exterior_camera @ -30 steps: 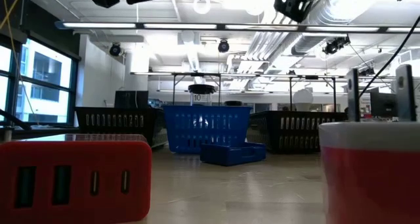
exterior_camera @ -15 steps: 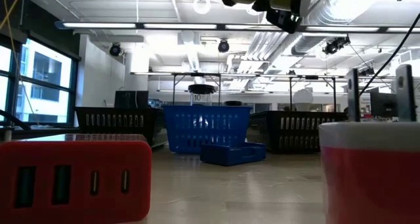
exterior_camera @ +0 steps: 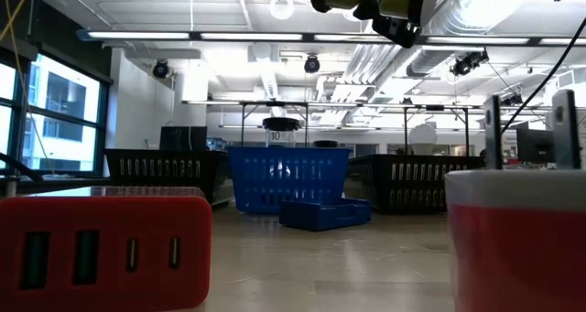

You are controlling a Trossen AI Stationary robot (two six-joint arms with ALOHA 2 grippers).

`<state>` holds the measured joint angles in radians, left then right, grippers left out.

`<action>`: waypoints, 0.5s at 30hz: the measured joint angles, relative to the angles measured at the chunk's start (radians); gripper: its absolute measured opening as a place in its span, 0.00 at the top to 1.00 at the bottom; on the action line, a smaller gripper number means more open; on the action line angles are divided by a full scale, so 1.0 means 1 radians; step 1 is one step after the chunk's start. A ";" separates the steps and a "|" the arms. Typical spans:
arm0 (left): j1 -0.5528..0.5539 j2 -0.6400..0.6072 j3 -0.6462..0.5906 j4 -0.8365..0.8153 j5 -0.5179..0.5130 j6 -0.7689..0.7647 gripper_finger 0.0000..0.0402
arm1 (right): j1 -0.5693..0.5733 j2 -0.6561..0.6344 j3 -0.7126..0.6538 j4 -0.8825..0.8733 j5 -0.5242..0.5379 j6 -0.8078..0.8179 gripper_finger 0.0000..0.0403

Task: Pick & Place Office items
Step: Put the green hourglass into the blue bin

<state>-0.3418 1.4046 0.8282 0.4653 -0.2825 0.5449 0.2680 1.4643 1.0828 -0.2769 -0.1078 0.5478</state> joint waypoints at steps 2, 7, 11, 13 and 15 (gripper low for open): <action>-0.005 0.009 0.000 0.005 0.016 0.032 0.28 | 0.000 0.000 0.000 0.000 0.000 -0.002 0.65; -0.014 0.033 0.000 0.023 0.026 0.057 0.15 | 0.000 0.000 0.000 -0.003 0.000 -0.003 0.65; -0.014 0.047 0.000 0.024 0.019 -0.016 0.09 | 0.000 0.000 0.000 0.004 0.000 -0.003 0.65; -0.014 0.049 0.000 0.020 0.020 -0.058 0.09 | 0.000 0.000 0.000 0.004 0.000 -0.003 0.65; -0.015 0.052 0.000 0.030 0.025 -0.091 0.08 | 0.000 0.000 0.000 0.005 0.000 -0.003 0.65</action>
<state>-0.3573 1.4568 0.8284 0.4950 -0.2576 0.4541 0.2680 1.4643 1.0828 -0.2722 -0.1078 0.5446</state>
